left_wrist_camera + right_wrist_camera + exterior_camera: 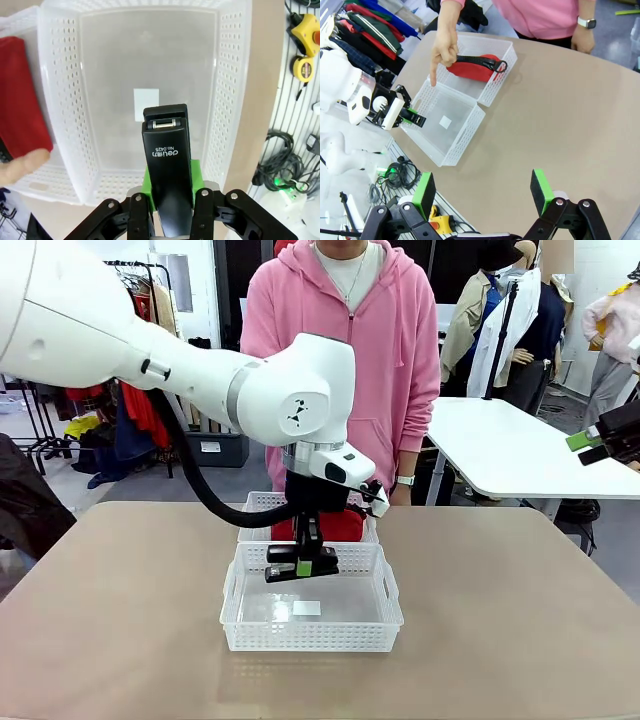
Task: Distribute items into two baskets.
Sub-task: Place the picked Stapler into the Organizing basket as instructed by the person.
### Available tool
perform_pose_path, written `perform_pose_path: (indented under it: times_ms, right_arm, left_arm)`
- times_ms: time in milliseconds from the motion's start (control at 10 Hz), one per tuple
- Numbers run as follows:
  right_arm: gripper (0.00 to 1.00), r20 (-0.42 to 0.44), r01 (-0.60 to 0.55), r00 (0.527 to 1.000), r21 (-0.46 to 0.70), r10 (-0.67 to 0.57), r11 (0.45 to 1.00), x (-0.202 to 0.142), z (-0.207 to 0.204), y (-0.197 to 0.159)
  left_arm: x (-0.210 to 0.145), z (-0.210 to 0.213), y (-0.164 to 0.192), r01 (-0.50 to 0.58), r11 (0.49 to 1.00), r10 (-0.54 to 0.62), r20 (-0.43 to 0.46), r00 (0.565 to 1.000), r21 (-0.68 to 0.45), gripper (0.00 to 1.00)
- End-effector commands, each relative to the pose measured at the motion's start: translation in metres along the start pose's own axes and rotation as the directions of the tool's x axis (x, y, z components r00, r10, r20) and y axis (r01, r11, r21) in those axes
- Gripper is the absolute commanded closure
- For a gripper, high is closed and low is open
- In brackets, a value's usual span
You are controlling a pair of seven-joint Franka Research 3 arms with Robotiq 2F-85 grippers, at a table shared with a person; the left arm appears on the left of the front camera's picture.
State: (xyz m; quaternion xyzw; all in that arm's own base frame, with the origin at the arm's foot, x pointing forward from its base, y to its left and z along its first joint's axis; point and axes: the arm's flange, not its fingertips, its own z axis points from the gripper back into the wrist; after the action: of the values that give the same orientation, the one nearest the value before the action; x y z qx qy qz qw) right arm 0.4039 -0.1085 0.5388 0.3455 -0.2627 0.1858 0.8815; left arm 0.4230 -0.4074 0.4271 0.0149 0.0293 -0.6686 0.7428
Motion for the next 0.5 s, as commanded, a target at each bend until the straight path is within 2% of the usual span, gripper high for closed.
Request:
perform_pose_path:
  times_ms: [0, 400]
  right_arm:
    - [0.0, -0.005, 0.012, 1.0, -0.005, -0.012, 1.0, 0.001, 0.001, 0.002]
    - [0.0, -0.005, 0.012, 1.0, -0.005, -0.012, 1.0, 0.001, 0.001, 0.002]
  left_arm:
    - [0.003, -0.007, 0.001, 0.052, 0.999, -0.052, 0.025, 0.998, 0.01, 0.82]
    - [0.011, -0.032, 0.001, 0.106, 0.994, -0.107, 0.029, 0.994, 0.02, 0.82]
